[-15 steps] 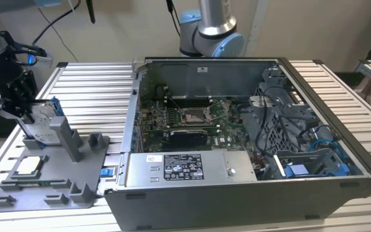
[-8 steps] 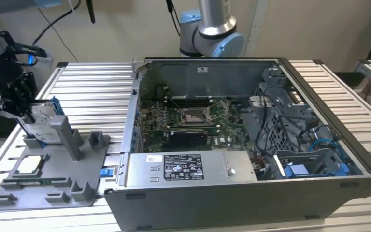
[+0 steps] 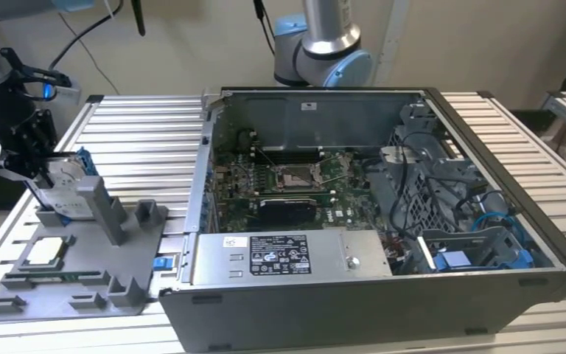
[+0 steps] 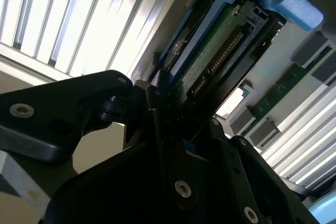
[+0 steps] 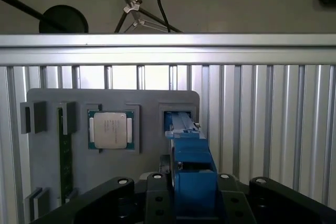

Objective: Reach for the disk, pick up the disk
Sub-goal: 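Pick up the disk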

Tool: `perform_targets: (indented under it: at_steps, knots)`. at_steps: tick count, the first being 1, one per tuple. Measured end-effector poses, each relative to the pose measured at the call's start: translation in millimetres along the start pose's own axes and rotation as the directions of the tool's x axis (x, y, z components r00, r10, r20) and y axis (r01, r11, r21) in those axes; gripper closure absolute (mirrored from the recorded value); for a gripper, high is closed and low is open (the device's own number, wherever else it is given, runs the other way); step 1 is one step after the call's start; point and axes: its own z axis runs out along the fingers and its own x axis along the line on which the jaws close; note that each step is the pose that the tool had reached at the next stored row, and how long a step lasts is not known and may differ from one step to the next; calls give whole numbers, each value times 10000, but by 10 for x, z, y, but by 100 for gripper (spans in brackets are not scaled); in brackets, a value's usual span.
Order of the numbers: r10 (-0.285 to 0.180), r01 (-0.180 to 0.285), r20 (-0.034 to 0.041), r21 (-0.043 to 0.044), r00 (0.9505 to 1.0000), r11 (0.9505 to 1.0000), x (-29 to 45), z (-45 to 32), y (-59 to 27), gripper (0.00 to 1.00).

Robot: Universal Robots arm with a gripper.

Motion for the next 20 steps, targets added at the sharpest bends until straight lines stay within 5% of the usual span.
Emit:
perform_targets:
  at_steps: [20]
  knots:
    - [0, 0, 0, 0, 10000, 10000, 0, 2, 0, 100]
